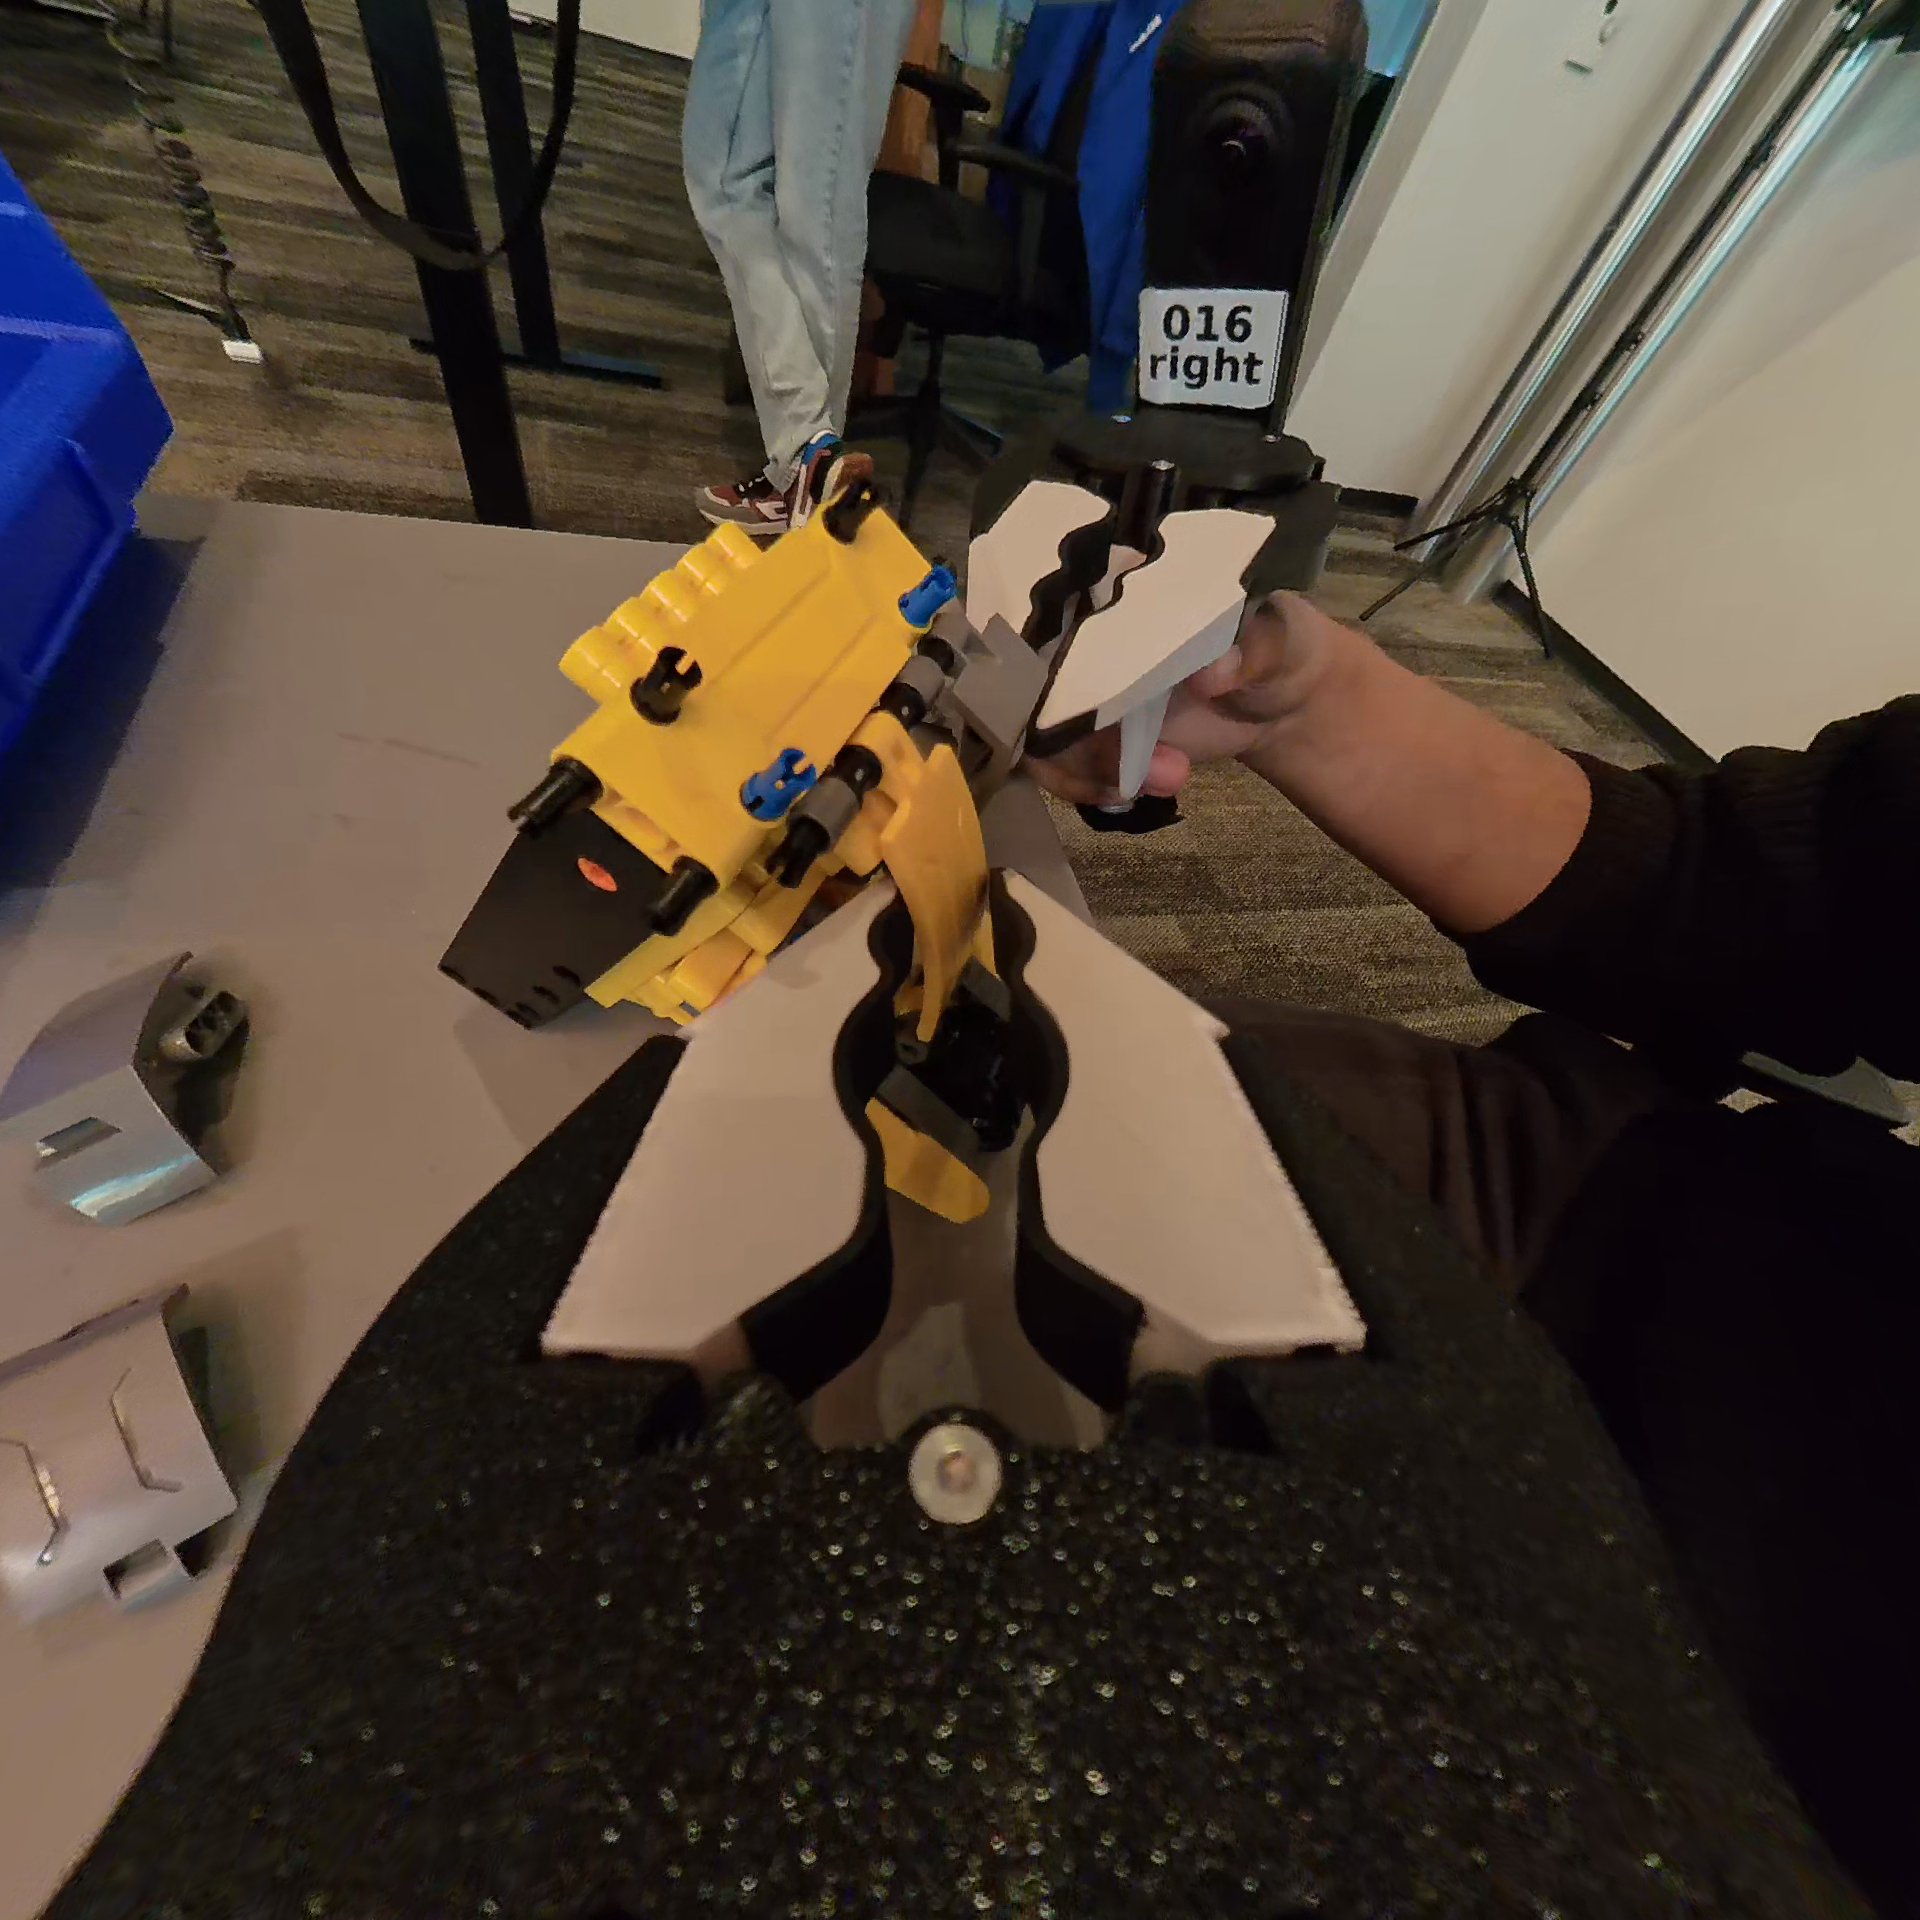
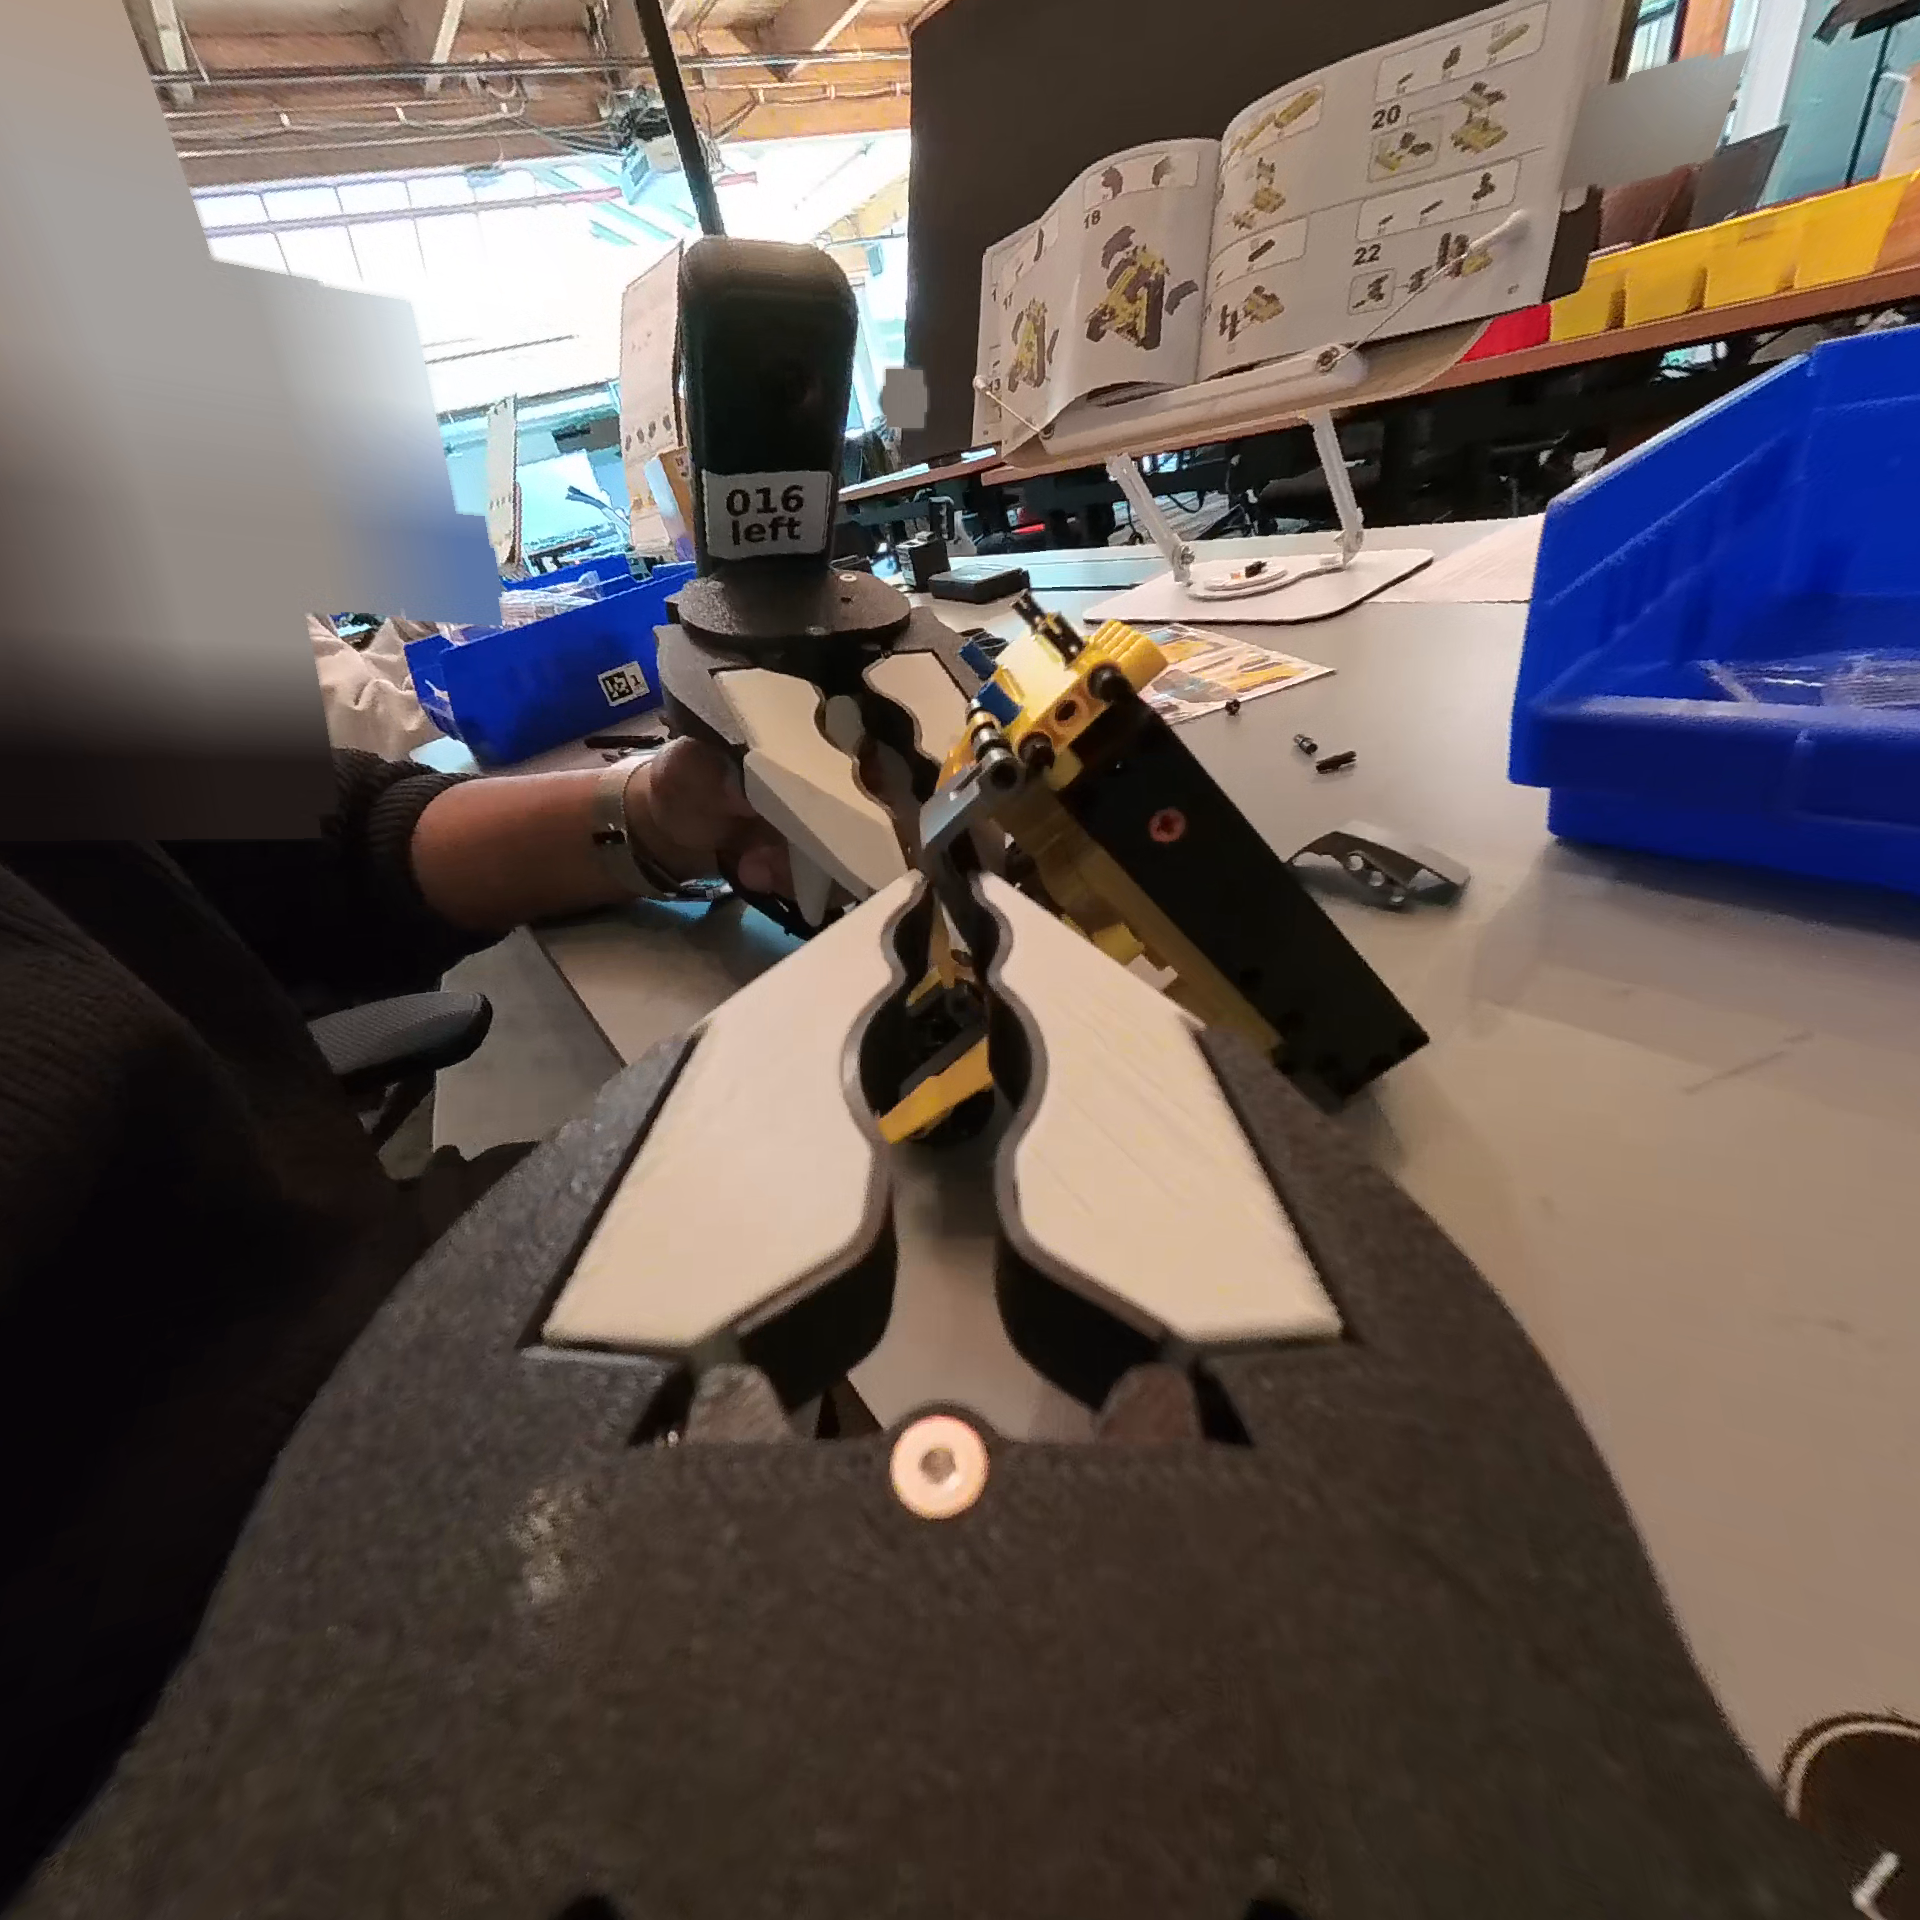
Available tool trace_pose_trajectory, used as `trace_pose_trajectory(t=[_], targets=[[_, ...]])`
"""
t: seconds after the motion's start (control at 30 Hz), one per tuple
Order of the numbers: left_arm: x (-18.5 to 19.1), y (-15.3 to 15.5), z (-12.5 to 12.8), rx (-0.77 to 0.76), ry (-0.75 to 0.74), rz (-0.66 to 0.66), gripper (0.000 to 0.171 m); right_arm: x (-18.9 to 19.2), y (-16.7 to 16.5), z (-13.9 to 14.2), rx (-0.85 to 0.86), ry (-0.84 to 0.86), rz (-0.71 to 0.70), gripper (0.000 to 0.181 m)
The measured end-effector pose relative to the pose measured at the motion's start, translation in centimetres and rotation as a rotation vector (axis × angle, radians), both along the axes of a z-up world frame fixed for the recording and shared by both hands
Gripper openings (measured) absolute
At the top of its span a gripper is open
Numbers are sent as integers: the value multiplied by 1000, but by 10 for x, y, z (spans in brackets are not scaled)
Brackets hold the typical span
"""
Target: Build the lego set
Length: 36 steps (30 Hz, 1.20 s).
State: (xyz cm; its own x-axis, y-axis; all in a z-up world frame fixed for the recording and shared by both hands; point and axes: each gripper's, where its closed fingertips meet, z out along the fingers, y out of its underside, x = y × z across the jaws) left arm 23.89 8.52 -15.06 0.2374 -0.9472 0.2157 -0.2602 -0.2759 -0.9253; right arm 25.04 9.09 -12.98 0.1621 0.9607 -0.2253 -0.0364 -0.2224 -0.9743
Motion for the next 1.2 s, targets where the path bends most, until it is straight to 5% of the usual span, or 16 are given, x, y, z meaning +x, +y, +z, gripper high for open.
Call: trace_pose_trajectory(t=[0.63,0.97,1.2], targets=[[1,-4,3,-57,-40,-33,2,-3,7,-3,-196,63,10,8],[-7,-31,4,-105,-49,-254,2,-10,-24,-4,-203,39,185,7],[-9,-36,2,-107,-15,-289,3,-11,-27,-4,-208,43,204,6]])
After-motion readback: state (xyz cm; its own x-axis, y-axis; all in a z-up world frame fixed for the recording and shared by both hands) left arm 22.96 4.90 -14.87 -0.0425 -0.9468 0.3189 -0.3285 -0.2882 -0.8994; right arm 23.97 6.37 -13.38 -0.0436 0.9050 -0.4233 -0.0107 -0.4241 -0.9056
